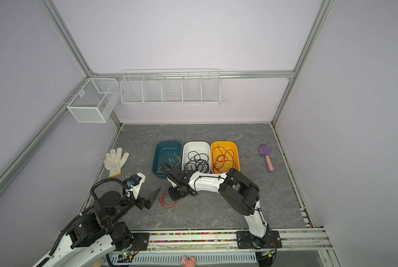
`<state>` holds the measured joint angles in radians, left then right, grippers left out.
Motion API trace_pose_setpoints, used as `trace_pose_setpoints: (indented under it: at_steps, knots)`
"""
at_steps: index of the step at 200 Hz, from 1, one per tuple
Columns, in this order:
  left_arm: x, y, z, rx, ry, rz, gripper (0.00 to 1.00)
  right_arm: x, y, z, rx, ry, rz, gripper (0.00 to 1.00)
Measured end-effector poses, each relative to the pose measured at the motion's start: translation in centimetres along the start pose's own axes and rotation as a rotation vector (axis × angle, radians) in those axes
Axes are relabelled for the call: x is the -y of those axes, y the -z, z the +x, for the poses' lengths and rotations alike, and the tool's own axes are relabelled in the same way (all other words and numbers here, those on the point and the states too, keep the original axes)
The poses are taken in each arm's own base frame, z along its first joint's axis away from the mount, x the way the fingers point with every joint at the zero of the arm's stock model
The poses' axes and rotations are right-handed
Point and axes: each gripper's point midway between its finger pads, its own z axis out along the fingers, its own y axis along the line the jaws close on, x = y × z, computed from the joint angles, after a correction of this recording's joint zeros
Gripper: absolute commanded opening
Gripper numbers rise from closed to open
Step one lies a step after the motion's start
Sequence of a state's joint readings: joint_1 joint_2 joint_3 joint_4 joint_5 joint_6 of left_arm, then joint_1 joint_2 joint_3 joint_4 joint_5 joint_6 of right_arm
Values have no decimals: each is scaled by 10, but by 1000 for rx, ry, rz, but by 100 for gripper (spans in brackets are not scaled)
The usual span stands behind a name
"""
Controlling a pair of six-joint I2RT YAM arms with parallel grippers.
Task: Untangle the cables
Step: 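Close the right gripper on the red wire and lift it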
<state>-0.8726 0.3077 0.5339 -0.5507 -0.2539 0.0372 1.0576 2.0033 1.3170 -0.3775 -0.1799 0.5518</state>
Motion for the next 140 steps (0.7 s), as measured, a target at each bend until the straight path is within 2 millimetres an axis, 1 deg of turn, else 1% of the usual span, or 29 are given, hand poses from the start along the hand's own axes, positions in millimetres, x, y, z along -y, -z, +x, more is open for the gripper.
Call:
trace_pose_setpoints:
  at_steps: [37, 62, 75, 88, 123, 140]
  knots:
    - [0, 0, 0, 0, 0, 0, 100, 6, -2, 5, -4, 0, 19, 7]
    - [0, 0, 0, 0, 0, 0, 100, 10, 11, 10, 13, 3, 32, 7]
    - [0, 0, 0, -1, 0, 0, 100, 9, 25, 10, 38, 9, 33, 7]
    - [0, 0, 1, -1, 0, 1, 100, 4, 43, 7, 78, 18, 27, 7]
    - [2, -2, 4, -8, -2, 10, 100, -9, 103, -6, 218, 46, 3, 7]
    - [5, -4, 6, -19, -5, 24, 100, -10, 131, -9, 279, 50, 3, 7]
